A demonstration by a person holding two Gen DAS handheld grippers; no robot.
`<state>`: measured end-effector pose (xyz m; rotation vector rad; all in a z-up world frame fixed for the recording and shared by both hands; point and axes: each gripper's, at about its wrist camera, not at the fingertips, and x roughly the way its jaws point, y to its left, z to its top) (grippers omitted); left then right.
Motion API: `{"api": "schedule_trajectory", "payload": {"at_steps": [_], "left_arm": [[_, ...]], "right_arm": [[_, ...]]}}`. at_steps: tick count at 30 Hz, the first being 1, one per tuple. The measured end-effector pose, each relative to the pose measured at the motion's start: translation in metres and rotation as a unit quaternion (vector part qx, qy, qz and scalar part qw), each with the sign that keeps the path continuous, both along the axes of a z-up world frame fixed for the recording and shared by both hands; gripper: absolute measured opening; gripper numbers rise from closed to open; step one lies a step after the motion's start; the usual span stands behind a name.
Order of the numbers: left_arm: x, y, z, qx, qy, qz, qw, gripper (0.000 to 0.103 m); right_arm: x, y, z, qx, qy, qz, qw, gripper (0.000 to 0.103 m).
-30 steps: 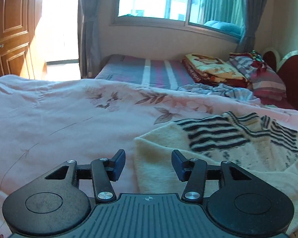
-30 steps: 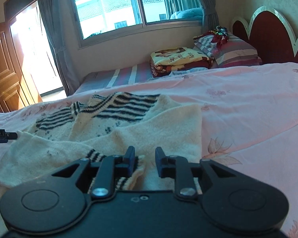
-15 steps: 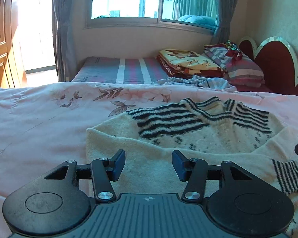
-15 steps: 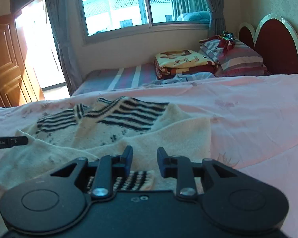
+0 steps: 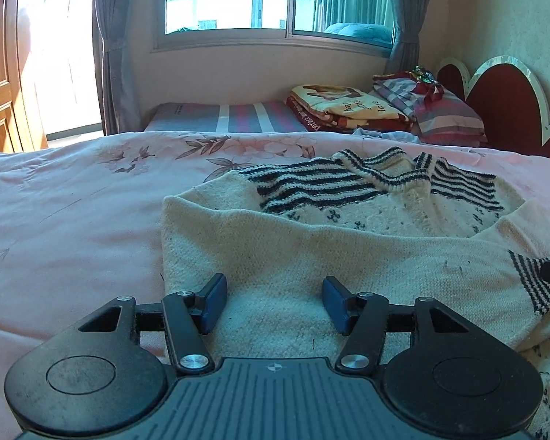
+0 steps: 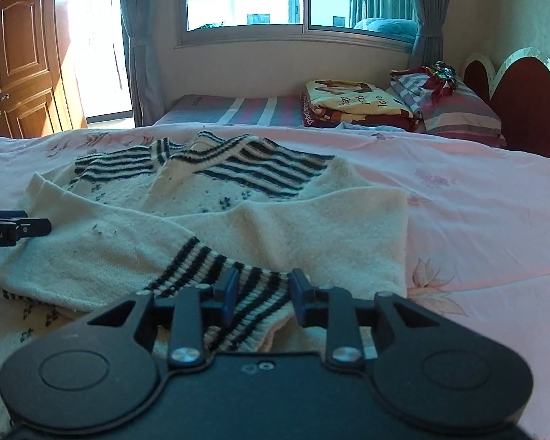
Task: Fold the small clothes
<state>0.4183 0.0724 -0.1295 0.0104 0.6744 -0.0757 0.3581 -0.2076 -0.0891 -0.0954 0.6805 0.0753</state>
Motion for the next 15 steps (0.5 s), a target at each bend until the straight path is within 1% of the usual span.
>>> {"api": "schedule_trajectory", "payload": {"at_steps": [2,3,4,5,6,7,8,9,12,13,14,15], "left_arm": [[-0.003,-0.001,0.002,0.007,0.001,0.003,1.0,0.058],[-0.004,-0.002,0.003,0.011,0.002,0.004,0.9999,0.058],[-0.007,-0.003,0.003,0.015,0.002,0.004,0.9999,0.058],[-0.009,-0.003,0.003,0.017,0.001,0.006,0.9998,0.058],[-0.01,-0.002,0.002,0.015,0.0,0.009,0.9999,0.058],[-0.011,-0.001,0.002,0.013,0.0,0.012,0.9999,0.058],[-0.013,-0.001,0.004,0.013,0.0,0.016,0.9998,0.058],[-0.014,-0.001,0.007,0.015,-0.002,0.021,0.9997,0.058],[-0.026,-0.002,0.015,0.008,-0.012,0.01,0.9998,0.058],[-0.029,-0.003,0.013,0.02,-0.008,0.007,0.9998,0.058],[-0.03,-0.006,0.007,0.046,0.002,0.004,0.9989,0.058],[-0.033,-0.005,0.004,0.06,-0.003,0.001,0.9982,0.058]], "right_arm": [[-0.004,-0.002,0.001,-0.007,-0.006,-0.007,1.0,0.062],[-0.004,-0.004,-0.001,0.0,0.004,-0.002,1.0,0.065],[-0.004,-0.006,-0.004,0.008,0.011,0.002,1.0,0.06],[-0.005,-0.008,-0.005,0.018,0.009,0.008,1.0,0.054],[-0.007,-0.008,-0.006,0.018,0.007,0.013,1.0,0.05],[-0.008,-0.007,-0.005,0.016,0.004,0.017,1.0,0.037],[-0.008,-0.008,-0.005,0.018,0.003,0.02,1.0,0.012],[-0.007,-0.01,-0.003,0.021,0.004,0.016,1.0,0.005],[-0.011,-0.015,0.003,0.03,0.001,0.01,0.999,0.005],[-0.012,-0.016,0.004,0.027,0.002,0.011,1.0,0.005],[-0.013,-0.016,0.003,0.021,0.005,0.01,1.0,0.005],[-0.013,-0.016,0.001,0.016,0.01,0.009,1.0,0.005]]}}
